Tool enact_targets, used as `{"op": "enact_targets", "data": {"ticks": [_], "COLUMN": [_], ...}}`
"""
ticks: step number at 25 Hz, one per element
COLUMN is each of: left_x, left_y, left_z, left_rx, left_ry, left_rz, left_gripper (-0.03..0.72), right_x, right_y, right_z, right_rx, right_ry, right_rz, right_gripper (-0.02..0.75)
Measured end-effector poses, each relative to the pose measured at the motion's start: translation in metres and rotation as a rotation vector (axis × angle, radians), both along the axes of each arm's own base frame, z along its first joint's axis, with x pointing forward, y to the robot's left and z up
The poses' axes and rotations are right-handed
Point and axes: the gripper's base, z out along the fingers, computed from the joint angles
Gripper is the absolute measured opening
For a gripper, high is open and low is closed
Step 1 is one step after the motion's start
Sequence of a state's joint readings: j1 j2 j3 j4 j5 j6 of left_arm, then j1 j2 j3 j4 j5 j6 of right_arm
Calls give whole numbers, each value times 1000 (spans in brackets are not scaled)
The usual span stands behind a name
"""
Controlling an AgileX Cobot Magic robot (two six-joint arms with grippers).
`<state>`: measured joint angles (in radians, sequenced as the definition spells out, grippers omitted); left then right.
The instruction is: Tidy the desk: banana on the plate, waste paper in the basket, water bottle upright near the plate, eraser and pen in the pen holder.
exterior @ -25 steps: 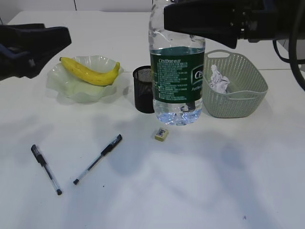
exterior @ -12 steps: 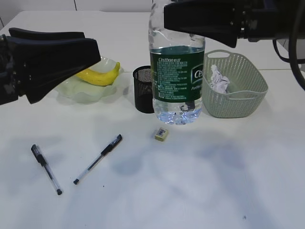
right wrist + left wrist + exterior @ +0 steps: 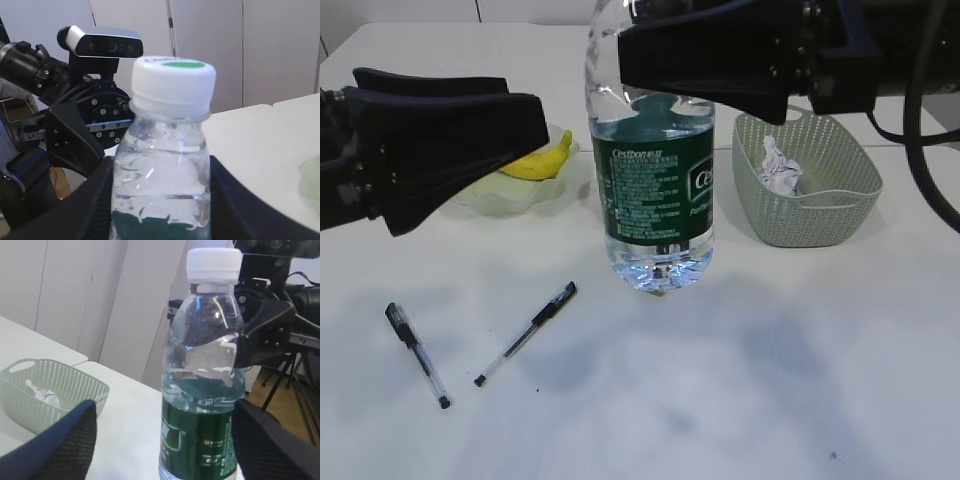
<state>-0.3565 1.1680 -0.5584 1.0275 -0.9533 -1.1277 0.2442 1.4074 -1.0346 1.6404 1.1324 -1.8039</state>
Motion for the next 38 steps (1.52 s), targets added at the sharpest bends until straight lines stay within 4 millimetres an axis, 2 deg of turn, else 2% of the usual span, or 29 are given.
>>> {"op": "enact_targets", "data": {"ticks": [10, 12, 16, 21, 28, 38], "left_x": [-14, -15, -12, -9, -3, -1], "left_y": [-20, -23, -27, -30, -33, -36], "left_z": [-3, -5, -11, -16, -8, -12], "left_rx": [30, 32, 23, -2, -18, -36], "left_ry": [24, 30, 59, 88, 68, 85], "left_rz": [-79, -95, -122, -149, -152, -183], "left_gripper": [598, 623, 680, 681, 680, 680], "right_x": [0, 0, 0, -2, -4, -7], "right_y": [3, 3, 3, 3, 4, 9], "right_z": [0, 0, 0, 1, 1, 1], "right_rx": [0, 0, 0, 4, 11, 13], "right_ry": [-10, -11, -11, -11, -11, -12], "right_rz": [-7, -7, -4, 9, 32, 58], "right_gripper": [354, 354, 354, 354, 354, 354]}}
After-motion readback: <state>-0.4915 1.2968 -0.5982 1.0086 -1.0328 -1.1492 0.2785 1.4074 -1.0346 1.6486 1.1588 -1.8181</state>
